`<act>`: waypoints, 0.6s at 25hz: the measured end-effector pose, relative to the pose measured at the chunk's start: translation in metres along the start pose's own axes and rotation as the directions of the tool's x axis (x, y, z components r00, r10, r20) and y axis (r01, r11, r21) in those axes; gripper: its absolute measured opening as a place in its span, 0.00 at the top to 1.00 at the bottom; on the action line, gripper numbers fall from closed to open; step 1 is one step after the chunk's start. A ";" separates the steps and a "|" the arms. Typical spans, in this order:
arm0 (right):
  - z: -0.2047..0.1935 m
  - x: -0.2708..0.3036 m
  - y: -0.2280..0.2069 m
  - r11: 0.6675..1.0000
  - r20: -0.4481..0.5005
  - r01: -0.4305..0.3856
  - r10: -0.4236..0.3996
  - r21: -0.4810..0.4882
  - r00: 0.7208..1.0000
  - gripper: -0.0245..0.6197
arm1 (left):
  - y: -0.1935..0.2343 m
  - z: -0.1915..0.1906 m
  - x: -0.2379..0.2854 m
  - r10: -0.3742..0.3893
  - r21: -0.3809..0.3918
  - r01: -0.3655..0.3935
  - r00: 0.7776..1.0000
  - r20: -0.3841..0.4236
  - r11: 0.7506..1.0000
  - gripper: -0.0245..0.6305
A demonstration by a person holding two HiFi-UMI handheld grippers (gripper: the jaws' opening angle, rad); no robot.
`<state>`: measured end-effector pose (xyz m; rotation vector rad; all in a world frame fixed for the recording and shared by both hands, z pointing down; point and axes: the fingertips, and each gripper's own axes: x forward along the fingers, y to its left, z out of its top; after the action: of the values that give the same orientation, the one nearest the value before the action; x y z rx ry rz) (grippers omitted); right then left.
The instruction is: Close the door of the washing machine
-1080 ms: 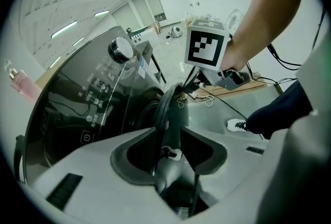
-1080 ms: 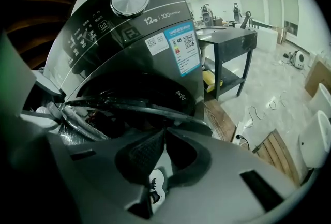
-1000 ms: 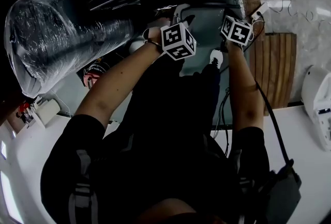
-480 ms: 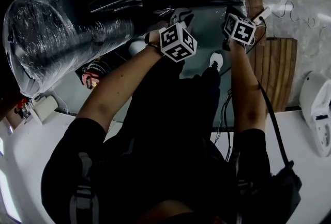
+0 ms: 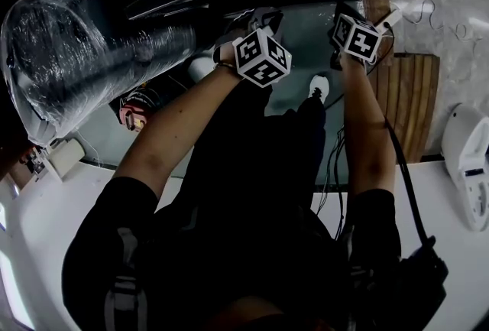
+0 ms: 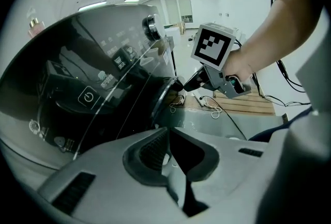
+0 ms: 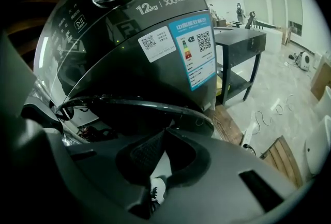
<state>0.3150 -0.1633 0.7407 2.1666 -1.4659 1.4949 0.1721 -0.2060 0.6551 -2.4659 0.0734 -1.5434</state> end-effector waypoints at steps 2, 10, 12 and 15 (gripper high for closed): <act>0.003 0.002 -0.003 1.000 0.009 -0.005 0.005 -0.022 1.000 0.95 | 0.000 -0.002 0.001 -0.003 -0.025 0.003 1.000 -0.002 1.000 0.94; 0.002 0.004 -0.004 0.999 0.002 -0.030 0.030 -0.029 1.000 0.96 | 0.001 -0.005 0.003 0.001 -0.044 -0.001 1.000 0.001 0.999 0.96; 0.002 0.006 -0.004 0.999 0.013 -0.047 0.047 -0.027 0.999 0.96 | 0.001 -0.005 0.004 -0.003 -0.055 0.003 1.000 -0.002 0.999 0.96; 0.001 0.008 -0.002 0.997 0.015 -0.078 0.077 0.021 0.997 0.96 | 0.000 -0.005 0.005 -0.005 -0.077 0.004 1.000 -0.004 0.997 0.96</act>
<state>0.3173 -0.1675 0.7470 2.1607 -1.5627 1.5294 0.1699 -0.2076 0.6614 -2.5235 0.1307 -1.5762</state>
